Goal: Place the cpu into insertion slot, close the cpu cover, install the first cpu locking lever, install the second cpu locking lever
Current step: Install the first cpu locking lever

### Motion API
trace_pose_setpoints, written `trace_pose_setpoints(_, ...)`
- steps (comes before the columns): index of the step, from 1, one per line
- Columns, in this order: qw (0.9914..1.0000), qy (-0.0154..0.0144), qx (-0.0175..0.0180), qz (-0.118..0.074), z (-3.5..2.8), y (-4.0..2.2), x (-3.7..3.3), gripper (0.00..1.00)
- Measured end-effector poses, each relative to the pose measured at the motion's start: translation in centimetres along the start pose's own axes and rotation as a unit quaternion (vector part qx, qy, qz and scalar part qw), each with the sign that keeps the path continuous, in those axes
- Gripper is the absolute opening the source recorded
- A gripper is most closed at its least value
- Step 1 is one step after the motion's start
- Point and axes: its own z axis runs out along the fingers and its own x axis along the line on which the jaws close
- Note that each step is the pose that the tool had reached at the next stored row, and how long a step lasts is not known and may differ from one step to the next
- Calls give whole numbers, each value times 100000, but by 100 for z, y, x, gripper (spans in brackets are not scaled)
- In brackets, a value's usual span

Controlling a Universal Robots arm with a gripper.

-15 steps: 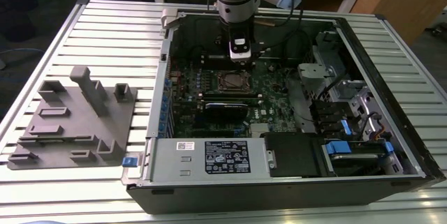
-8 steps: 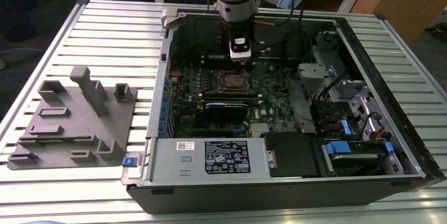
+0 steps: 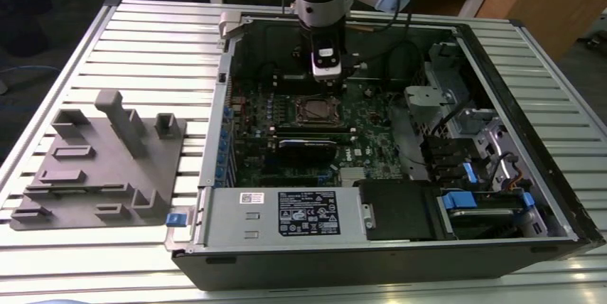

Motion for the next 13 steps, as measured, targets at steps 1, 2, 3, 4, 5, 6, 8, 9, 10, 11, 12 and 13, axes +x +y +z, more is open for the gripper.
trace_pose_setpoints(1, 100000, 4, 9, -1, 0, 2, 2, 11)
trace_pose_setpoints(2, 100000, 1, 4, -1, 0, 2, 2, 11)
trace_pose_setpoints(3, 100000, 2, 8, -4, 0, 2, 2, 11)
trace_pose_setpoints(4, 100000, -5, 24, -8, 1, 2, 2, 11)
trace_pose_setpoints(5, 100000, -26, 51, -11, 2, 2, 2, 11)
trace_pose_setpoints(6, 100000, -48, 88, -26, 3, 2, 2, 11)
trace_pose_setpoints(8, 100000, -150, 263, -79, 10, 1, 3, 11)
trace_pose_setpoints(9, 99999, -200, 355, -113, 14, 0, 3, 11)
trace_pose_setpoints(10, 99999, -249, 455, -145, 18, 0, 4, 11)
trace_pose_setpoints(11, 99998, -310, 572, -175, 25, -1, 5, 11)
trace_pose_setpoints(12, 99997, -368, 680, -206, 31, -2, 6, 11)
trace_pose_setpoints(13, 99996, -414, 775, -242, 37, -3, 6, 11)
